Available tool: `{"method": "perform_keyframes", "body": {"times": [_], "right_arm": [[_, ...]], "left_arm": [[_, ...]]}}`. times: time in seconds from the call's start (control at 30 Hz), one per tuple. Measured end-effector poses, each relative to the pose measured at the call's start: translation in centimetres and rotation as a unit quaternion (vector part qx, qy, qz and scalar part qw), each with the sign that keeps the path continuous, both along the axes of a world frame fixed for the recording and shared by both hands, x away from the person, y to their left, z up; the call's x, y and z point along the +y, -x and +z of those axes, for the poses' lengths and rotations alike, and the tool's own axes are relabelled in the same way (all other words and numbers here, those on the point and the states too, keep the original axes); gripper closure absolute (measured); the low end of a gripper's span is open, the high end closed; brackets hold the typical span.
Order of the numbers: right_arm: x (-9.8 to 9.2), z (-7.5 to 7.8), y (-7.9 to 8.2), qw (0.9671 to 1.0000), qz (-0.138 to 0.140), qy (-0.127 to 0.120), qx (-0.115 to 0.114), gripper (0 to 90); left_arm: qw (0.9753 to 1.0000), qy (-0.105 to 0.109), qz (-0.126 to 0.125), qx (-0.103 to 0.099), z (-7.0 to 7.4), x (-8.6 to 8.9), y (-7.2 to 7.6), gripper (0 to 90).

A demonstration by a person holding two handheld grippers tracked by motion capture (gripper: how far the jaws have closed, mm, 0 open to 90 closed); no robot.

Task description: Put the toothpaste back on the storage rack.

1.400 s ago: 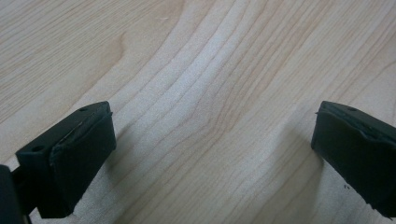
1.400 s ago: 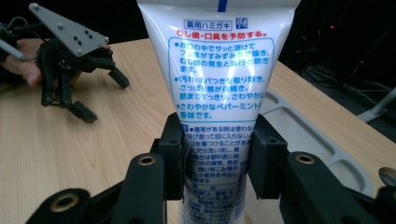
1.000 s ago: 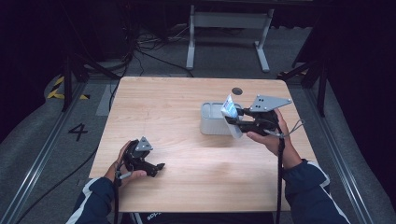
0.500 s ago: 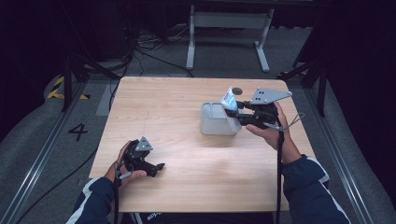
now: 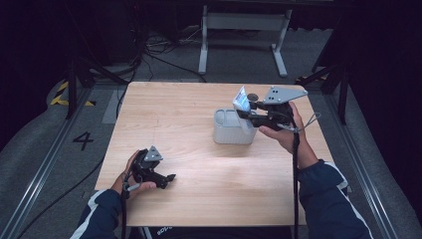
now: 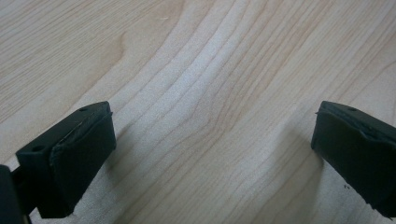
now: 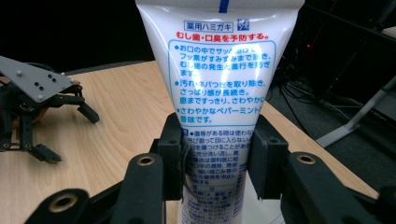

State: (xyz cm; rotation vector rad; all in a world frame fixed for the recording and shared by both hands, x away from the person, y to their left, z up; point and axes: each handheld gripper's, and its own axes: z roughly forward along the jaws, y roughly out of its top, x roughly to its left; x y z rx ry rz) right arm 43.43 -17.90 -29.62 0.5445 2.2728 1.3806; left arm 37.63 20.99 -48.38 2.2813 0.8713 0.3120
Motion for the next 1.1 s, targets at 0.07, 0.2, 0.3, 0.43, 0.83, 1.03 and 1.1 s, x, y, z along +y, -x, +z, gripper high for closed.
{"method": "perform_keyframes", "body": {"times": [0.07, 0.2, 0.3, 0.43, 0.83, 1.03, 1.1], "right_arm": [[0.1, 0.1, -0.2, 1.0000, 0.000, -0.001, -0.003, 63.2], [0.5, 0.4, -0.8, 1.0000, -0.001, -0.004, -0.002, 63.2], [0.8, 0.4, -1.2, 1.0000, -0.002, -0.003, -0.003, 63.2], [1.1, 0.4, -1.9, 1.0000, -0.004, -0.007, -0.002, 63.1], [1.2, -0.6, -3.6, 0.9998, -0.011, -0.013, 0.008, 63.0], [1.2, -1.1, -4.2, 0.9997, -0.014, -0.014, 0.012, 62.8], [1.2, -1.3, -4.4, 0.9996, -0.015, -0.015, 0.016, 62.8]], "left_arm": [[1.0000, -0.001, -0.001, 0.001, 0.0, 0.0, 0.0, 0.2], [1.0000, -0.003, 0.000, 0.002, 0.1, 0.0, 0.0, 0.2], [1.0000, -0.004, 0.001, 0.001, 0.1, 0.0, 0.0, 0.3], [1.0000, -0.004, 0.001, 0.002, 0.1, 0.0, 0.0, 0.3], [1.0000, -0.004, 0.000, 0.001, 0.1, 0.0, 0.0, 0.3], [1.0000, -0.003, 0.001, 0.003, 0.1, 0.0, 0.0, 0.3], [1.0000, -0.004, 0.001, 0.002, 0.1, 0.0, 0.0, 0.3]]}}
